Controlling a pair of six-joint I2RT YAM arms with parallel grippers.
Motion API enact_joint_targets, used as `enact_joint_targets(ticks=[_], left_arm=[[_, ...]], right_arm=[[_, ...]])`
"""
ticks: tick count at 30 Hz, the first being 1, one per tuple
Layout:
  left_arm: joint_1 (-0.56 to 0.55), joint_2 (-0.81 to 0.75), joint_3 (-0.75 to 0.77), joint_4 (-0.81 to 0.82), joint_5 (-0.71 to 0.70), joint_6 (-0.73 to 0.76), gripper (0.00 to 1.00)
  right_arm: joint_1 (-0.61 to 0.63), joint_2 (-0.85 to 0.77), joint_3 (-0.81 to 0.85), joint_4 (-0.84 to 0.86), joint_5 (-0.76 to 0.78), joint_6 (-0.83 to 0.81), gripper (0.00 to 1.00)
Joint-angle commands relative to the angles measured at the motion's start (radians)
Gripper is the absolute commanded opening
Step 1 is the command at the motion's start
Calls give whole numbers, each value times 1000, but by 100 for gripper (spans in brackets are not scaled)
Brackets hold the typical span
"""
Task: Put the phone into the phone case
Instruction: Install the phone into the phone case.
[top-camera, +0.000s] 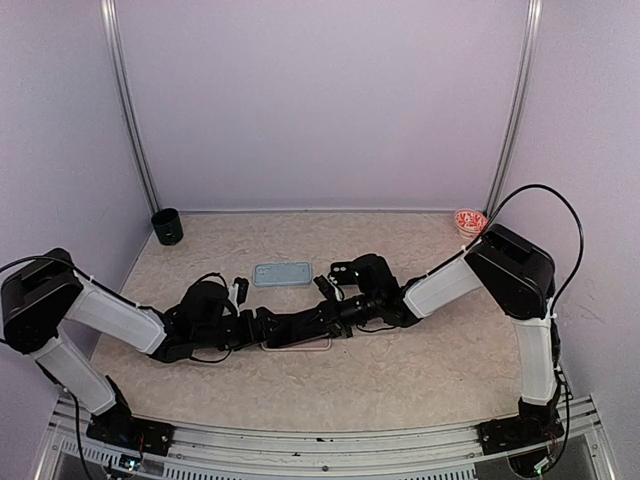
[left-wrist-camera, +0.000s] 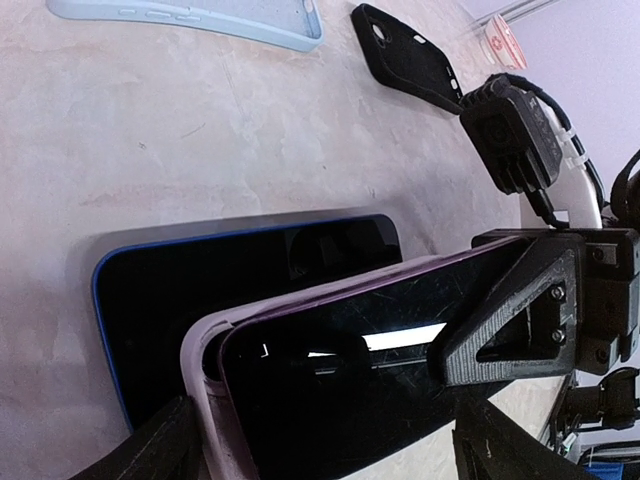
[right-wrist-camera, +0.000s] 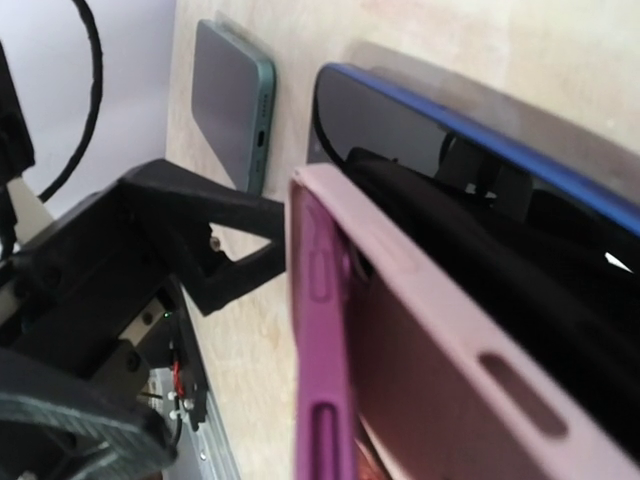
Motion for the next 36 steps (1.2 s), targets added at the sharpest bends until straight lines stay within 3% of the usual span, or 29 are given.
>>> enact_joint_targets(ticks=[1,9,24,36], left_arm=[[-29,49,15,-8,22,-1,85],[-53,64,11,8,19,-35,85],[-133,-58,-7,-79,-94,-98,85],[-144,9,-21,9,-62,-114,85]], right_arm=[[5,36,14,-3,-3,4,0],[7,55,-32,119,9,94,0],[10,54,-126,269,65,224,0],[32,89,-94,316,58,278,0]])
